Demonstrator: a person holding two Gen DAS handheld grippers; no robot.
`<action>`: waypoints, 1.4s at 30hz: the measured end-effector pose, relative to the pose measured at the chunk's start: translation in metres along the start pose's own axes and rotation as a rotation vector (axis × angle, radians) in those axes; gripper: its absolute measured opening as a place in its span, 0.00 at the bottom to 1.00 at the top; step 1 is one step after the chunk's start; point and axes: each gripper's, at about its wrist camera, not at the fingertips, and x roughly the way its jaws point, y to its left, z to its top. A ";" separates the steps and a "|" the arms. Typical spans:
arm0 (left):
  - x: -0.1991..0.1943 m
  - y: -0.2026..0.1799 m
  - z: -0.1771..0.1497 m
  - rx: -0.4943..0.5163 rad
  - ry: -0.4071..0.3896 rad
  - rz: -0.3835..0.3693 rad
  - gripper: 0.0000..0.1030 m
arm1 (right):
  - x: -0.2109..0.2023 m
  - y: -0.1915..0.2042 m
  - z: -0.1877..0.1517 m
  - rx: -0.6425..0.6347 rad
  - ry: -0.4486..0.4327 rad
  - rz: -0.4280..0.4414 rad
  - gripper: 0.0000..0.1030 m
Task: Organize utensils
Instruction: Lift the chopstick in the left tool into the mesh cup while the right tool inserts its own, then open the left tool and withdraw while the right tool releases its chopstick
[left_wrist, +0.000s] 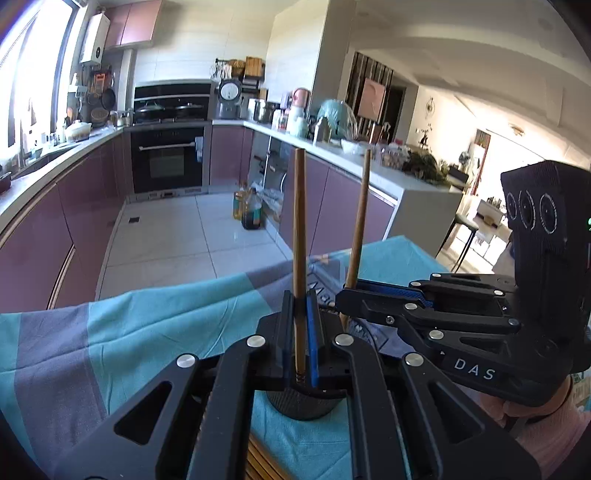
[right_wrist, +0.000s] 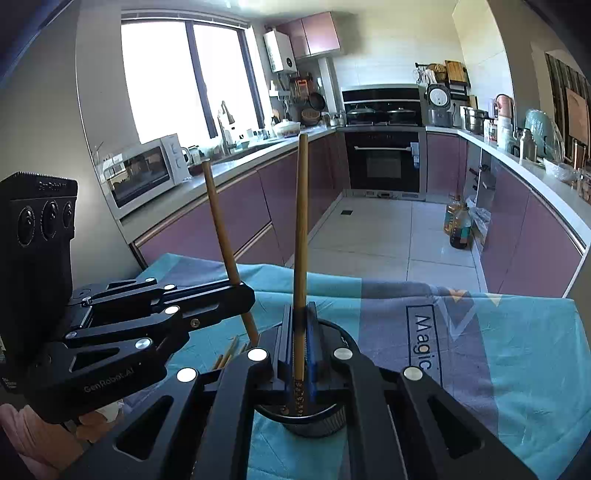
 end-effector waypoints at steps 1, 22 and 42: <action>0.004 0.000 -0.001 0.002 0.009 -0.001 0.07 | 0.003 0.001 -0.002 0.002 0.015 0.001 0.05; -0.004 0.037 -0.023 -0.053 -0.025 0.060 0.30 | 0.010 -0.010 -0.001 0.086 -0.011 -0.044 0.20; -0.064 0.076 -0.111 -0.031 0.043 0.177 0.45 | -0.021 0.055 -0.060 -0.049 0.039 0.149 0.31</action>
